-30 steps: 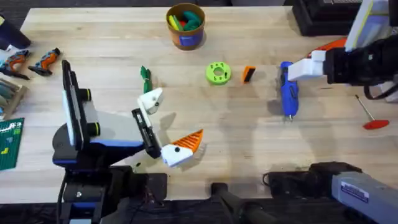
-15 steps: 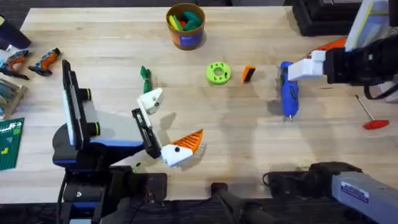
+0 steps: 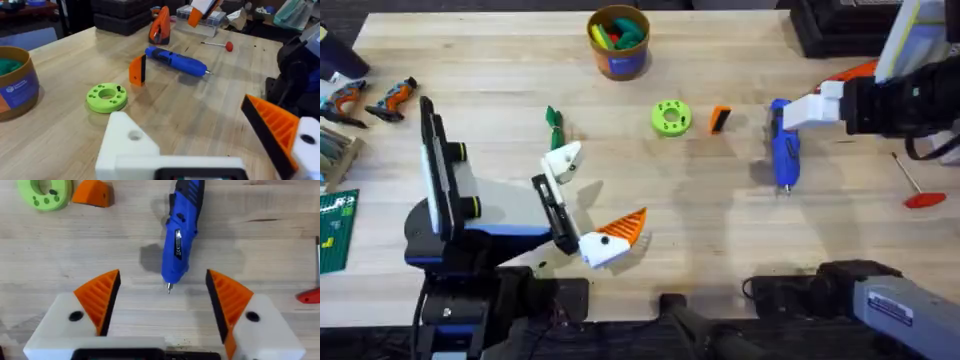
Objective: Pick up the gripper from the table and insert it into the empty holder that is missing its gripper. Then pick up a screw, insert it into the mounting hole, and use the screwdriver to tighten it. Finally, clean up the table by picking up the vegetable and placing it into the bucket.
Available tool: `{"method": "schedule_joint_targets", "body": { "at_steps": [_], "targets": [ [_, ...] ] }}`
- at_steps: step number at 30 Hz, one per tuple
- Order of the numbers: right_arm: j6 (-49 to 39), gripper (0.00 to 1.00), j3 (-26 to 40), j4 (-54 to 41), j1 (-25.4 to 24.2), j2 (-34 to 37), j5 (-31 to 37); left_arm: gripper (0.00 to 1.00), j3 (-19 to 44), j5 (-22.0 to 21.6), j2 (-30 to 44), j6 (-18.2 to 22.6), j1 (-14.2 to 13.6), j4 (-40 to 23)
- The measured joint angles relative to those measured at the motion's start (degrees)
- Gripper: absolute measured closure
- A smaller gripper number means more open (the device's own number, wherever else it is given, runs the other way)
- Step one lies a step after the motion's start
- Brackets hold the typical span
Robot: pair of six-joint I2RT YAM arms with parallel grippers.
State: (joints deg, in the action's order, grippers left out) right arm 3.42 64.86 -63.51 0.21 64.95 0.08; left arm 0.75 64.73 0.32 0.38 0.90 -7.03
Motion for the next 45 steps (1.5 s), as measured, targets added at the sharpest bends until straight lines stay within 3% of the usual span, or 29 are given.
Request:
{"method": "schedule_joint_targets", "body": {
  "at_steps": [29, 35, 45],
  "targets": [
    [0.1, 0.01, 0.3, 0.5, 0.6, 0.0, 0.0, 0.015, 0.0, 0.0, 0.0, 0.0, 0.0, 0.0],
    [2.2, 0.01, 4.8, -6.0, 5.5, 0.7, 0.8, 0.014, 0.0, 0.0, 0.0, 0.0, 0.0, 0.0],
    [14.2, 0.01, 16.1, -10.2, 17.4, 8.6, 6.0, 0.014, 0.0, 0.0, 0.0, 0.0, 0.0, 0.0]
  ]
}}
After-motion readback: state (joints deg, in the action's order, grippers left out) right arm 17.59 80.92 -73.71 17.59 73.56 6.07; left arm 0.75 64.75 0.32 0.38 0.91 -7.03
